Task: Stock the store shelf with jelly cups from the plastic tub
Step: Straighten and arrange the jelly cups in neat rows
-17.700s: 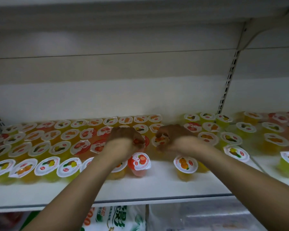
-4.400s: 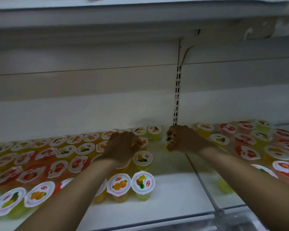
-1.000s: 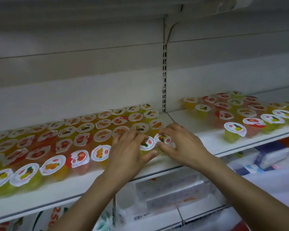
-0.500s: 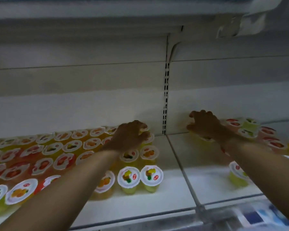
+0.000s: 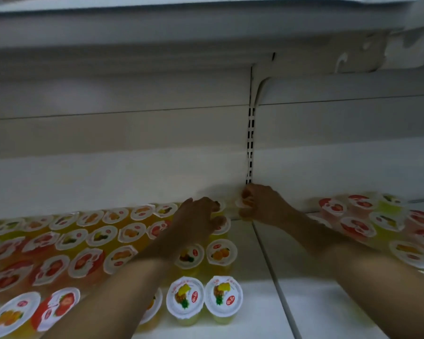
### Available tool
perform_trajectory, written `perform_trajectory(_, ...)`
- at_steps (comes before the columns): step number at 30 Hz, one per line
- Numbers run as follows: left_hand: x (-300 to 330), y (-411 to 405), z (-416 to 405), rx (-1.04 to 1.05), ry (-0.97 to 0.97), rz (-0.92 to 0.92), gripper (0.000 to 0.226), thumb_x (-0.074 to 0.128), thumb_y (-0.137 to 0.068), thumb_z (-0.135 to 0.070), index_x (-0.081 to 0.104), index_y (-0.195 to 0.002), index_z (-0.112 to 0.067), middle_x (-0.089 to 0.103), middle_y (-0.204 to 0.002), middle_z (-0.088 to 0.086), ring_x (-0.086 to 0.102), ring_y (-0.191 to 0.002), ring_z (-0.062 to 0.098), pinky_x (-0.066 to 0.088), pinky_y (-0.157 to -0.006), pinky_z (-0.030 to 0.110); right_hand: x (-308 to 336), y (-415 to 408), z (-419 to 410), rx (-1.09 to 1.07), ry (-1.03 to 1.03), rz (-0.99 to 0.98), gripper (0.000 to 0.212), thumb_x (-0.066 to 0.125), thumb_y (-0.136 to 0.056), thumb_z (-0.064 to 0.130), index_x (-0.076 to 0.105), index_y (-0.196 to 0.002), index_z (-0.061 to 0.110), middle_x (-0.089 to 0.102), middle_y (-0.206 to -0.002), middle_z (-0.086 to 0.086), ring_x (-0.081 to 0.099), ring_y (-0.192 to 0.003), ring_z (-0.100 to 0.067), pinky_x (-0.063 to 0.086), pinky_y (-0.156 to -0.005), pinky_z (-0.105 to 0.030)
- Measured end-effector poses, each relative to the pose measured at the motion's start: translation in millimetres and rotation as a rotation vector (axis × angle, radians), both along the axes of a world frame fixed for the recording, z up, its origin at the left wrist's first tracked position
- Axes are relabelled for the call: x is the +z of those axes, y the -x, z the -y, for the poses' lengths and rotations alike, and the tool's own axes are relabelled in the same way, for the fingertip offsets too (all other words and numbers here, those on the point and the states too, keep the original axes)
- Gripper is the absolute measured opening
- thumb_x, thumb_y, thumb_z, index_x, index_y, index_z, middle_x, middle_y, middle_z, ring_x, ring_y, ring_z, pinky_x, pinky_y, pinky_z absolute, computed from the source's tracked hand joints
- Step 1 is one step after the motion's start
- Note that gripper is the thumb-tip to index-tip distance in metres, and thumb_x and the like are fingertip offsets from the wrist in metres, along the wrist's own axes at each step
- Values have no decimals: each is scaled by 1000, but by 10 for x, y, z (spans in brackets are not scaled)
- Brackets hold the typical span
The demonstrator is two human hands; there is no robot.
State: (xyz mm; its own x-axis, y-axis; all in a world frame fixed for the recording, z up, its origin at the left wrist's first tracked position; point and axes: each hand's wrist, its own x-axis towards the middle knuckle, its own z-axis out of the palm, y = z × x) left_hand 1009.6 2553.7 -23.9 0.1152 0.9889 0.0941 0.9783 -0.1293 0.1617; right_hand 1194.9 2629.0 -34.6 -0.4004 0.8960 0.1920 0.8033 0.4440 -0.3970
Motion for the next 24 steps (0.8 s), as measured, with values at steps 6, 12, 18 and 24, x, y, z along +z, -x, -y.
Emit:
perform_trajectory(6, 14, 23, 0, -6, 12, 20, 51, 47, -97, -47, 44, -140, -21, 48, -143, -4, 48, -126, 18, 26, -108, 30, -210, 269, 13, -47, -89, 19, 42, 70, -81, 33, 54, -111, 10, 46, -114, -8, 55, -95, -25, 44, -77, -32)
perform_trajectory(12, 21, 42, -13, -9, 12, 39, 50, 47, -97, -43, 43, -141, -19, 46, -145, -3, 45, -130, 18, 26, -110, 32, -206, 276, 34, -9, -50, -34, 49, 73, -81, 31, 53, -120, 8, 42, -123, -12, 55, -101, -27, 47, -83, -33)
perform_trajectory(18, -40, 102, 26, -56, -51, 111, 45, 48, -97, -42, 47, -138, -24, 48, -142, -5, 47, -127, 15, 32, -108, 34, -6, -33, 220, -4, 28, 5, 80, 70, -81, 47, 33, -144, 17, 33, -137, -11, 48, -121, -29, 43, -101, -42)
perform_trajectory(24, -26, 201, 180, -102, -76, 111, 46, 47, -95, -50, 49, -136, -30, 47, -142, -8, 44, -129, 14, 30, -110, 38, 355, -709, 354, -189, 79, 403, 82, 72, -76, 48, 34, -144, 22, 38, -141, -9, 38, -128, -30, 39, -102, -42)
